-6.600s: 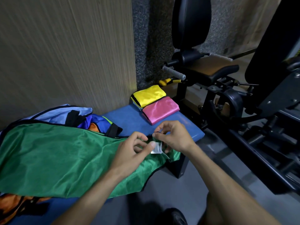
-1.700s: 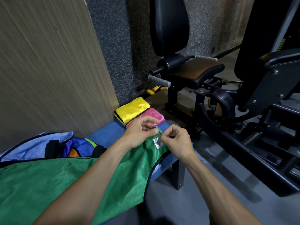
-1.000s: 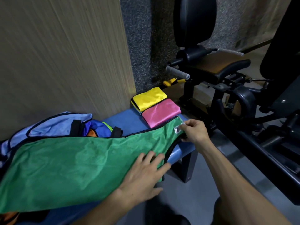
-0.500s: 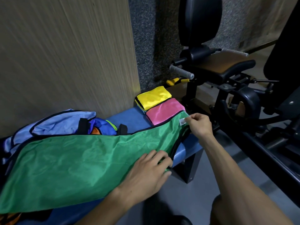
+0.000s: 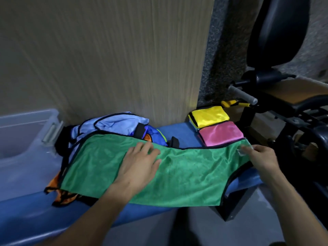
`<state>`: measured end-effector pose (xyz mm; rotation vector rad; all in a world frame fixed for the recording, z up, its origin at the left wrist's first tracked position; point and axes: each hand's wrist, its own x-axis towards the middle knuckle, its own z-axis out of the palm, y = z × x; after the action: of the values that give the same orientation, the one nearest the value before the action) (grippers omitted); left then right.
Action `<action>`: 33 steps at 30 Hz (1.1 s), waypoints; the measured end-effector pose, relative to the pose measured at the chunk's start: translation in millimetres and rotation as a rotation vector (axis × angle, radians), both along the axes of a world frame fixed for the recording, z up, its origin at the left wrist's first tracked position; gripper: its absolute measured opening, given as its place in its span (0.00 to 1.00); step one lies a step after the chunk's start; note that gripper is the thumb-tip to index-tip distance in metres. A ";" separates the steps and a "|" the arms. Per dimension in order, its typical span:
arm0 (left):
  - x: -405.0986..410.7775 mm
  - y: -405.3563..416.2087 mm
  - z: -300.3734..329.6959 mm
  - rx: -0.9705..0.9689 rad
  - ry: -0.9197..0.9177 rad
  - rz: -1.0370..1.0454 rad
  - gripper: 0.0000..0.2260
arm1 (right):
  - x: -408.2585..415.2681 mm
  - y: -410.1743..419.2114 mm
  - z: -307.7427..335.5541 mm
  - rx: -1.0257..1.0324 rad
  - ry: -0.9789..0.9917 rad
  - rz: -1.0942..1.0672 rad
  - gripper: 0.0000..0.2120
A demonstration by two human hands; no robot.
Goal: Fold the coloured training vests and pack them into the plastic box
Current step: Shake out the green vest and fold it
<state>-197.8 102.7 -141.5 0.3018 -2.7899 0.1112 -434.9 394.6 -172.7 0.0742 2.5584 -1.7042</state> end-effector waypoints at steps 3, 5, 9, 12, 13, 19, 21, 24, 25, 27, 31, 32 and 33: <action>16.4 -17.6 4.6 -0.006 0.042 0.091 0.19 | 10.9 -2.3 11.8 -0.014 0.046 0.010 0.08; 25.6 -33.1 3.7 0.028 -0.112 0.180 0.26 | 19.3 -4.8 20.3 -0.024 0.087 0.017 0.07; 34.8 -60.3 -4.7 0.136 -0.355 0.252 0.39 | 41.1 -18.7 42.0 -0.054 0.172 0.077 0.05; 38.7 -69.1 1.8 0.184 -0.365 0.227 0.34 | 60.3 -39.4 57.4 -0.096 0.210 0.159 0.05; 40.3 -74.4 4.4 0.198 -0.355 0.213 0.32 | 66.9 -48.0 62.5 -0.088 0.220 0.195 0.06; 51.7 -99.3 31.1 0.495 0.294 -0.007 0.16 | 113.3 -126.1 87.6 0.022 0.290 0.396 0.08; 53.7 -89.8 39.8 0.781 0.472 -0.073 0.05 | 130.1 -163.3 94.4 0.040 0.277 0.455 0.08; 54.3 -76.9 43.5 1.076 0.402 -0.135 0.03 | 158.8 -222.0 100.1 0.090 0.203 0.545 0.07; 53.2 -77.4 39.2 1.122 0.373 -0.140 0.02 | 167.4 -239.1 100.7 0.105 0.196 0.563 0.08; 52.3 -82.8 33.9 1.195 0.363 -0.122 0.05 | 180.8 -267.4 102.0 0.093 0.173 0.577 0.10; 54.8 -105.0 27.4 1.191 0.418 -0.029 0.10 | 195.9 -299.8 101.6 -0.011 0.047 0.587 0.08; 56.2 -110.6 26.2 1.194 0.427 -0.009 0.09 | 197.1 -304.4 100.1 -0.025 0.030 0.587 0.08; 57.7 -115.4 25.6 1.210 0.427 0.012 0.07 | 197.3 -309.0 97.5 -0.036 0.026 0.586 0.08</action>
<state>-140.1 -12.6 -116.0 0.5167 -2.0860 -1.4614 -237.6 85.6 -75.3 -0.6351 2.2401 -1.5116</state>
